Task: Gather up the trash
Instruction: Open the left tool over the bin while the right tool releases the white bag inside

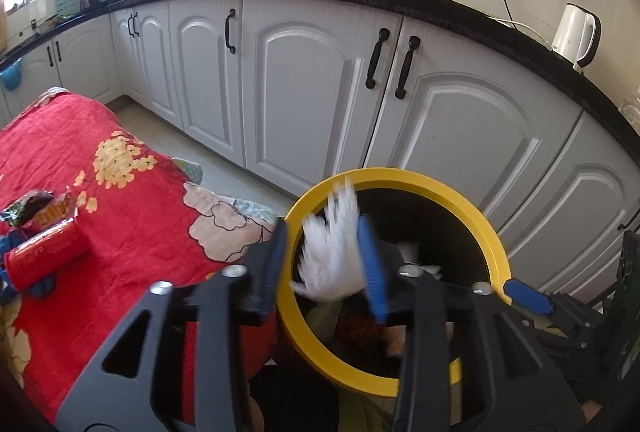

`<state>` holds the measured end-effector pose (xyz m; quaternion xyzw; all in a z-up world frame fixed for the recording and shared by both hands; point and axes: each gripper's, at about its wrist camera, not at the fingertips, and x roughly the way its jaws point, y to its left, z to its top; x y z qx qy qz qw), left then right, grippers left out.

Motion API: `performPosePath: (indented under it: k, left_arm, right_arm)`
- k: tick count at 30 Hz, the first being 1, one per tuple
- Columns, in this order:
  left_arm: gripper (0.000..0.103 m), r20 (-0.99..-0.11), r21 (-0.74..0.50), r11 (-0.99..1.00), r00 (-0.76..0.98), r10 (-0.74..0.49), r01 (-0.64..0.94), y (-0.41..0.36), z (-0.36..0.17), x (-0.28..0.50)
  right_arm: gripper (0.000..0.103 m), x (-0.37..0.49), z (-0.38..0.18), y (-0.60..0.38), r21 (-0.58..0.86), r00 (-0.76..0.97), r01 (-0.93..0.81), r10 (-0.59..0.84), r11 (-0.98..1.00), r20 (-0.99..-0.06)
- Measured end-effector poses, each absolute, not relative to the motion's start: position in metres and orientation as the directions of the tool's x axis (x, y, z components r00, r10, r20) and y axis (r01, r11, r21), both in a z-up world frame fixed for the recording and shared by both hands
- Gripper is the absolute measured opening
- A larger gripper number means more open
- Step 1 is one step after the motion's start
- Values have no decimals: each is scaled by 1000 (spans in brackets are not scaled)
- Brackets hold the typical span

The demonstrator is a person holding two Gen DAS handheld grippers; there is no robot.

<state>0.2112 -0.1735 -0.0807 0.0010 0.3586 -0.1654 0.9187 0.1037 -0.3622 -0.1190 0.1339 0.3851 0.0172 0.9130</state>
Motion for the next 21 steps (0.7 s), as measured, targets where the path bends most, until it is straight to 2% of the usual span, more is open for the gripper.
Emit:
performPosePath:
  k: [1,3,6,7,10,13,21]
  left_arm:
    - [49,-660,-119,945,687,-304,304,-173,-81,211]
    - [53,-659,-129,943,685,-312,306,-171,-80,210]
    - [69,-650,-131,945,694,-309,298,-166,-77,208]
    - [71,-647,-135,946,697,-309,295,-164,-76,207]
    - [92,-641,-157,946,699,-317,285,-156,-73,205]
    - [92,-639,-162,949,703,-310,271,-150,-70,201]
    - [92,-625,-154,955,723,-292,252,-139,-61,191]
  right_arm:
    - [52,103,-118,-363,258,705,74,132,963,-697]
    - [57,101,-116,-365,257,715,81,123,963,-688]
    - [61,100,-112,-365,252,724,84,114,964,-680]
    - [63,100,-111,-365,250,727,84,112,965,-677]
    - [68,98,-108,-364,248,737,80,110,966,-667]
    - [77,97,-103,-363,249,750,76,109,965,-653]
    - [82,92,-91,-361,253,777,75,102,965,-621]
